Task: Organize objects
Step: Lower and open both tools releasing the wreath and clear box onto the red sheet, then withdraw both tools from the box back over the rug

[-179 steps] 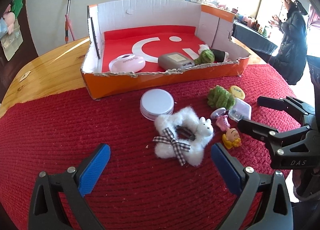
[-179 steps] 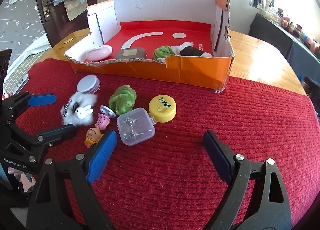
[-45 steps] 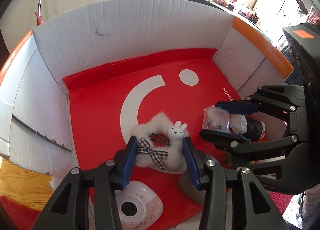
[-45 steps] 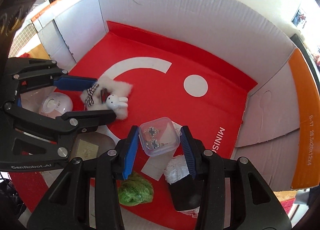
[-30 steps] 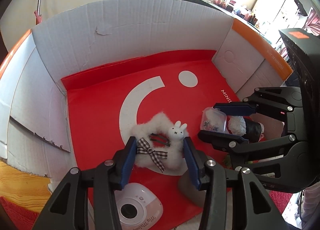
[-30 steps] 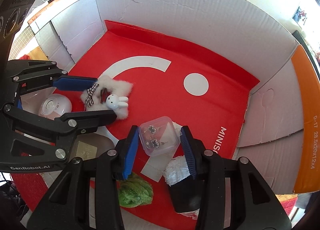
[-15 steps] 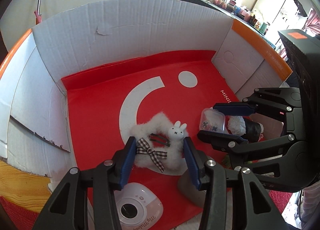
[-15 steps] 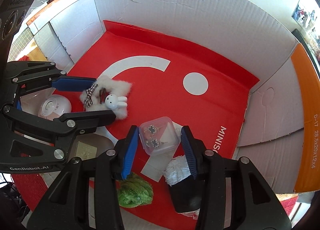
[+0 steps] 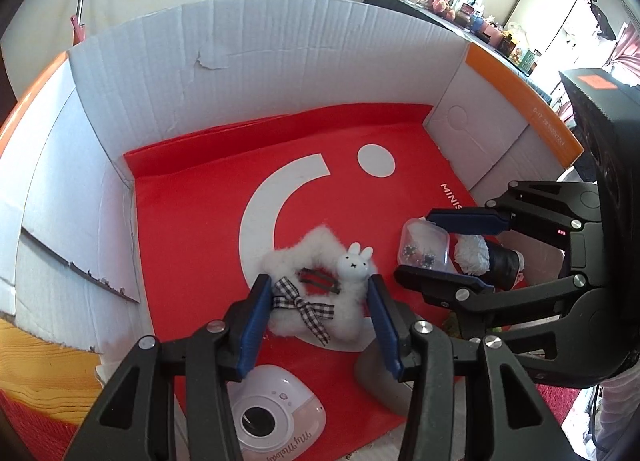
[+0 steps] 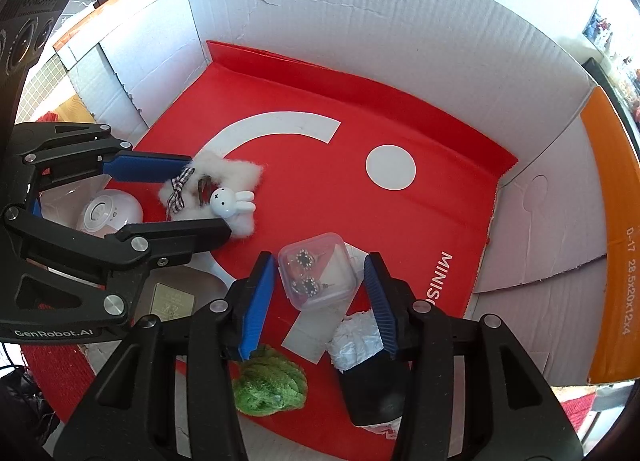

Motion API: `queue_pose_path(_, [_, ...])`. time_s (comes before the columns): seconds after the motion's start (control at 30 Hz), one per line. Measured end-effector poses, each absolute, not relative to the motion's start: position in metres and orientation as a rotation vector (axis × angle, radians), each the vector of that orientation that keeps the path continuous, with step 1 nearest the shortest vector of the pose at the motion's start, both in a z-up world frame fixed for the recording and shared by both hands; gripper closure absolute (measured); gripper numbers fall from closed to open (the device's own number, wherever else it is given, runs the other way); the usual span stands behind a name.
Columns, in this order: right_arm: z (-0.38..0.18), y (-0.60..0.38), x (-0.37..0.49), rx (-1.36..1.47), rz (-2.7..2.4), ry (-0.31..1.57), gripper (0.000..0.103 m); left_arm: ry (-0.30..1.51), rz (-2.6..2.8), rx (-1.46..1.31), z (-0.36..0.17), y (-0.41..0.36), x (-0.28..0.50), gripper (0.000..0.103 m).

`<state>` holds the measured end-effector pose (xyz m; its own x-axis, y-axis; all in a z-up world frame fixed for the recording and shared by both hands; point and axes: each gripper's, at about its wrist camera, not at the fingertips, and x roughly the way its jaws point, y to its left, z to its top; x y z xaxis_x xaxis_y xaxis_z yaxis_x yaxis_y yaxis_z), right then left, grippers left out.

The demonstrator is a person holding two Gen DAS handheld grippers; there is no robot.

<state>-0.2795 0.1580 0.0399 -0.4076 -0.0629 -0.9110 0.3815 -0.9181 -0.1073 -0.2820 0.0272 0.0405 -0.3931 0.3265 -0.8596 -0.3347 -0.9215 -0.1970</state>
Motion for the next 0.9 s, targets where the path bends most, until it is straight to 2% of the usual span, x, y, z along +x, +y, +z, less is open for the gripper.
queue_pose_path(0.73, [0.063,0.143,-0.246,1.454,-2.437,0.424,0.052,0.023,2.406,-1.363,0.061,0.023,-0.267,0.047])
queue_pose_path(0.9, [0.078,0.138,-0.227,1.399,-2.467,0.420,0.047,0.032,2.458,-1.311,0.074,0.019,-0.254,0.045])
